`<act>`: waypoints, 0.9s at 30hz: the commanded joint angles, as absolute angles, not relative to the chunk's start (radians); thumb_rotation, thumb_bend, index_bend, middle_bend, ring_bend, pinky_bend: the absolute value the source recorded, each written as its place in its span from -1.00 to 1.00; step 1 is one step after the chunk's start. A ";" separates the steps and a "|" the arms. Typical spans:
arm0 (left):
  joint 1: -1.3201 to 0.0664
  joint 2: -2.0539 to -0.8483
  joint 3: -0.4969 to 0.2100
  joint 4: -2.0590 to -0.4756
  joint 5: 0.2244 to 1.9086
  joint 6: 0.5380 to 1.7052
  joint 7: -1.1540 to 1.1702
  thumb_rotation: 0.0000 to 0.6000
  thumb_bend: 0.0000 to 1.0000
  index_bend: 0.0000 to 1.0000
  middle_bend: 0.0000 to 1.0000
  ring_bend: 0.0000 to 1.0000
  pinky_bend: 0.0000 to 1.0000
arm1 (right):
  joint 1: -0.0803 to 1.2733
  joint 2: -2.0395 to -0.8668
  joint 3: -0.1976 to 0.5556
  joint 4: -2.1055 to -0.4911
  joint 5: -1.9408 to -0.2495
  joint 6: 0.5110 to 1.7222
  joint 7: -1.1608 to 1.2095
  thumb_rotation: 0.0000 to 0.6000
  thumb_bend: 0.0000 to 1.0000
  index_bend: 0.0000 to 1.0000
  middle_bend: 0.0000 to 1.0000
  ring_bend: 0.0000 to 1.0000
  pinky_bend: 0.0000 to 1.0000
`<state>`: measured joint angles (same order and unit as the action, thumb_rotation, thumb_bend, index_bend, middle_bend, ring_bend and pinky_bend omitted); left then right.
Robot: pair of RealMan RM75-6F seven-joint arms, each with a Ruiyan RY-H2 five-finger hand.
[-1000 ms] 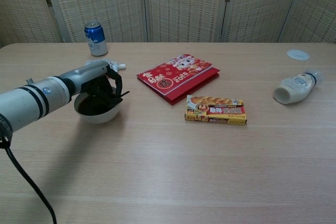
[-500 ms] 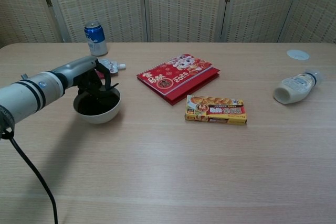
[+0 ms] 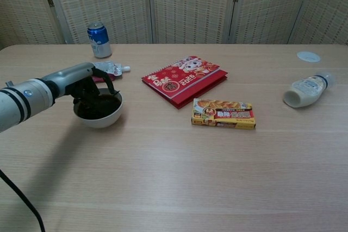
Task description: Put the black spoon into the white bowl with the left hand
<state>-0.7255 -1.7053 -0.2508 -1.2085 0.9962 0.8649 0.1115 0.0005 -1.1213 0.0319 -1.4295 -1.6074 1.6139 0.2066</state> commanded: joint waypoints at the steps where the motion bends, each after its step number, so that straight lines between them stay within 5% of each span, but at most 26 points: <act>1: -0.715 -1.684 -0.256 -1.244 0.991 0.885 0.115 1.00 -0.39 -0.83 0.83 0.86 0.50 | 0.000 -1.120 0.032 -1.431 -1.607 1.615 0.205 1.00 -0.42 -0.85 -0.51 -0.34 -0.57; 6: -0.676 -1.642 -0.259 -1.305 1.039 0.964 0.080 1.00 -0.41 -0.97 0.70 0.75 0.49 | 0.000 -1.114 0.032 -1.435 -1.606 1.615 0.199 1.00 -0.41 -0.85 -0.51 -0.34 -0.57; 12: -0.603 -1.551 -0.252 -1.406 1.081 1.085 0.080 1.00 -0.41 -0.77 0.35 0.34 0.42 | 0.000 -1.100 0.037 -1.442 -1.597 1.611 0.195 1.00 -0.42 -0.85 -0.51 -0.34 -0.57; 20: -0.491 -1.430 -0.175 -1.490 1.145 1.226 0.167 1.00 -0.41 -0.54 -0.03 -0.20 -0.17 | 0.013 -1.082 0.033 -1.458 -1.585 1.573 0.203 1.00 -0.41 -0.85 -0.56 -0.42 -0.57; 27: -0.389 -1.369 -0.127 -1.539 1.222 1.371 0.174 1.00 -0.41 -0.55 -0.17 -0.31 -0.32 | 0.025 -1.088 0.032 -1.448 -1.588 1.554 0.204 1.00 -0.39 -0.85 -0.66 -0.59 -0.57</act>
